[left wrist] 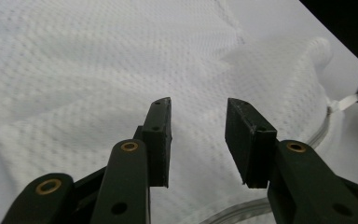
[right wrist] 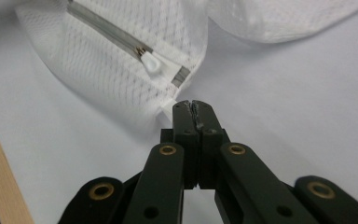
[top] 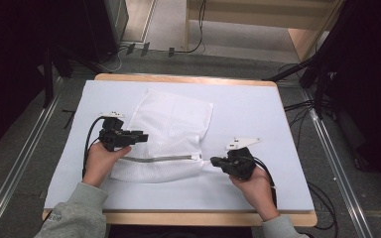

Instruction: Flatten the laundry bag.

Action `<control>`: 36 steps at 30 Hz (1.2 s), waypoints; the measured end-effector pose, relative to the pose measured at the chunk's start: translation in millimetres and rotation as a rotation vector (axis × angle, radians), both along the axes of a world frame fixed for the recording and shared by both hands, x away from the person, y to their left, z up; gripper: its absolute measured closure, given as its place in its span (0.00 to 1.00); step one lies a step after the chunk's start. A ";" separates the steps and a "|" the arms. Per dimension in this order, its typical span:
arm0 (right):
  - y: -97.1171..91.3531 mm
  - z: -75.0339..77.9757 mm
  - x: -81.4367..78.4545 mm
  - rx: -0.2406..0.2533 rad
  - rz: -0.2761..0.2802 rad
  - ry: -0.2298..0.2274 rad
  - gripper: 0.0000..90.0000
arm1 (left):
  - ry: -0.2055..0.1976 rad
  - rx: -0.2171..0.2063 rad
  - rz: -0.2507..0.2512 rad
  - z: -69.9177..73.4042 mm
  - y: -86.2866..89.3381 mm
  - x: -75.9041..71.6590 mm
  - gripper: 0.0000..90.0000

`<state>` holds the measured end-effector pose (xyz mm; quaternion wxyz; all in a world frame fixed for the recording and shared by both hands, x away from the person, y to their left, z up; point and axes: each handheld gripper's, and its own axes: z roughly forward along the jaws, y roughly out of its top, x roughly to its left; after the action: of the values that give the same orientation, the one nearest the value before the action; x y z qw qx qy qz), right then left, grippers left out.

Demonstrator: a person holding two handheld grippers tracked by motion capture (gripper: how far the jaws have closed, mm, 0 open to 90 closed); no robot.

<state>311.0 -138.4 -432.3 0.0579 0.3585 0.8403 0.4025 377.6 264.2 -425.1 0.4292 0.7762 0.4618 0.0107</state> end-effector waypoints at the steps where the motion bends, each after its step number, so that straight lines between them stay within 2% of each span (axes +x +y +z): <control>1: -6.6 1.2 -2.4 0.006 -0.016 -0.005 1.00 | 0.000 0.006 0.003 0.1 0.5 0.6 0.69; 6: -30.6 6.5 -9.7 0.015 -0.070 -0.017 1.00 | -0.014 0.044 0.013 -2.1 2.8 4.4 0.67; 10: -42.6 3.3 -16.2 0.004 -0.093 0.002 1.00 | -0.012 0.044 0.038 -4.3 9.0 8.2 0.65; 17: -48.8 1.0 -32.5 -0.011 -0.089 0.018 1.00 | -0.003 0.044 0.069 -11.5 17.3 15.2 0.62; 23: -47.5 -3.1 -44.7 -0.028 -0.072 0.035 1.00 | 0.017 0.064 0.058 -16.1 15.7 20.6 0.61; 24: -47.0 -3.6 -45.2 -0.026 -0.065 0.035 0.98 | 0.017 0.070 0.057 -16.7 15.0 21.0 0.61; 25: -47.2 -3.5 -44.6 -0.022 -0.065 0.021 0.90 | 0.019 0.069 0.057 -17.2 14.4 21.3 0.61; 28: -48.7 -1.9 -41.1 0.004 -0.085 -0.016 0.84 | 0.018 0.068 0.058 -17.2 13.4 21.5 0.61; 30: -49.1 -0.9 -37.6 0.026 -0.091 -0.025 0.84 | 0.012 0.069 0.054 -16.0 12.5 21.3 0.61; 36: -39.0 -0.1 -20.3 0.043 -0.098 -0.050 0.86 | 0.002 0.071 0.033 -12.8 6.3 19.8 0.61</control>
<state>290.7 -177.4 -432.4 0.0908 0.3900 0.8113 0.4260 397.4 270.4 -437.8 0.4006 0.7832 0.4743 0.0337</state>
